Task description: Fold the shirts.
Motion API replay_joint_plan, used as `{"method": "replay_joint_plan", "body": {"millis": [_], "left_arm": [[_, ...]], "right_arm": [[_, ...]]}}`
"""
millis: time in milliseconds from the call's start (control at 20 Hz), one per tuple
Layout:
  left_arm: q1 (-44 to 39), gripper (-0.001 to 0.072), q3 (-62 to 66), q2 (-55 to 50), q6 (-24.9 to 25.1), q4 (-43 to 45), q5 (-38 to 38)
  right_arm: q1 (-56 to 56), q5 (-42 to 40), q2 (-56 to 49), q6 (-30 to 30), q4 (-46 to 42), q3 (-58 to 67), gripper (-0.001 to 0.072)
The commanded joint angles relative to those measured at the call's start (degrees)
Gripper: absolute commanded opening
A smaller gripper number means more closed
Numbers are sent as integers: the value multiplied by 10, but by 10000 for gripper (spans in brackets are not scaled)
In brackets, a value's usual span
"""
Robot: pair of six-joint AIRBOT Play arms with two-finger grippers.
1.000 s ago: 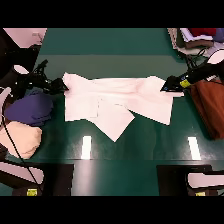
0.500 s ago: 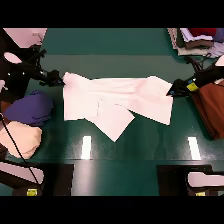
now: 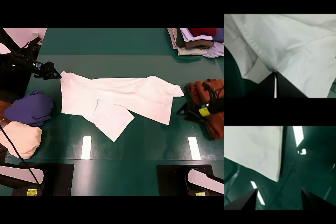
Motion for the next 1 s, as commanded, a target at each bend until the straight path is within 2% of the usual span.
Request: {"method": "replay_joint_plan", "body": {"millis": [0,50,150,300,400,500,550,600,750,950], "left_arm": [[0,23,2,2,1,-1,-2],[0,23,2,2,1,-1,-2],[0,23,2,2,1,-1,-2],[0,23,2,2,1,-1,-2],[0,23,2,2,1,-1,-2],[0,23,2,2,0,-1,-2],[0,23,2,2,-1,-1,-2],[0,22,2,4,-8,-1,-2],[0,22,2,41,-21,-1,32],[0,22,2,169,-30,-1,121]], "right_arm": [[-35,-19,-4,-22,14,-80,480],[-33,-21,-16,-39,38,-90,445],[-17,-37,-39,-60,92,-101,445],[26,-90,-59,-62,106,-100,445],[52,-127,-58,-62,106,-100,402],[68,-144,-58,-62,106,-100,204],[73,-147,-58,-62,106,-100,50],[78,-147,-58,-62,106,-100,15],[88,-142,-28,-62,106,-77,14],[90,-139,74,-42,104,74,14]]}}
